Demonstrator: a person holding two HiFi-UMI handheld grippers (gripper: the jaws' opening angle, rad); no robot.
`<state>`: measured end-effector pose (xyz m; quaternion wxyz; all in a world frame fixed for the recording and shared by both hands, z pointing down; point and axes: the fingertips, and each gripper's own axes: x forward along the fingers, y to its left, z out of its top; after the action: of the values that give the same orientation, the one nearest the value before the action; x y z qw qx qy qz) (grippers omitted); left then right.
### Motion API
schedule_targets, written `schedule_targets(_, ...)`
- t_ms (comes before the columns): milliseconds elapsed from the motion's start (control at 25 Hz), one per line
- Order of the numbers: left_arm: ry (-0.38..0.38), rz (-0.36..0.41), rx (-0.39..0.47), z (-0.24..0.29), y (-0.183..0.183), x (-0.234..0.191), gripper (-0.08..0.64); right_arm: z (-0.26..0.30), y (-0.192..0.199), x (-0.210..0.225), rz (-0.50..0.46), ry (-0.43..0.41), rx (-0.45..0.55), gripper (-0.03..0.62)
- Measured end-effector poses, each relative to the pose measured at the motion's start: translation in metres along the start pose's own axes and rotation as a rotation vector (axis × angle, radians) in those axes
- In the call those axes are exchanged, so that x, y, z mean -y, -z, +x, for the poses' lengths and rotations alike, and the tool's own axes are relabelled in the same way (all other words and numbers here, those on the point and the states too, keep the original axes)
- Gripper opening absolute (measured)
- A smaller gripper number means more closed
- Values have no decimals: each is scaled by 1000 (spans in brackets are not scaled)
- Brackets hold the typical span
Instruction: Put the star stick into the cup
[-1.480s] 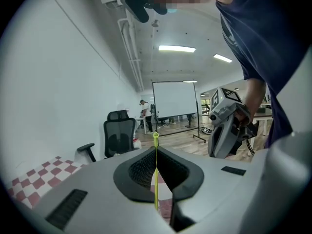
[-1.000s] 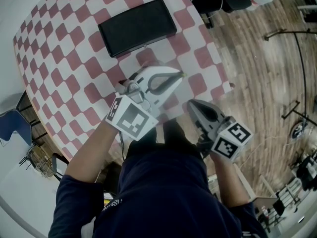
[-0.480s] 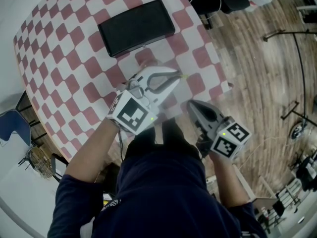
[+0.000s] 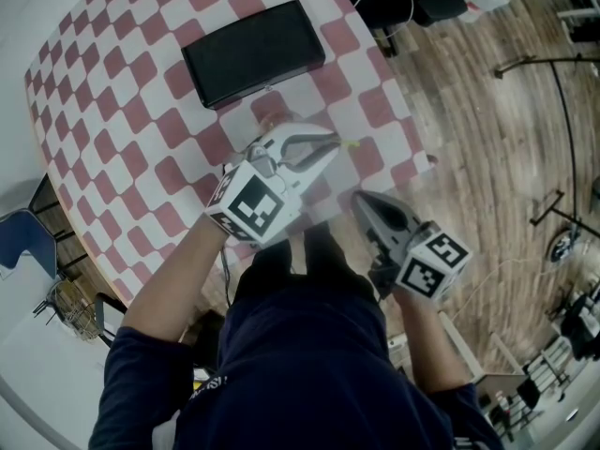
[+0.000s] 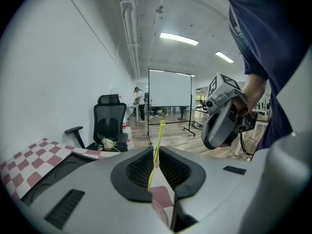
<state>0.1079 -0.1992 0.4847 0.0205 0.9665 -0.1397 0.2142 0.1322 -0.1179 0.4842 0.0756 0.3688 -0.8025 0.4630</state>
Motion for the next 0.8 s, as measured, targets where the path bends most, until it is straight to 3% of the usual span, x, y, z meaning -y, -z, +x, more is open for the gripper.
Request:
schedule_targets(440,-16,-37,0,-3,0,2,78,-5,2,-1,0,-12,11,15)
schedule_targets(800,-127,-117,25,-49,-12,-9,78,-7,-17,-25,-64,-44,47,15)
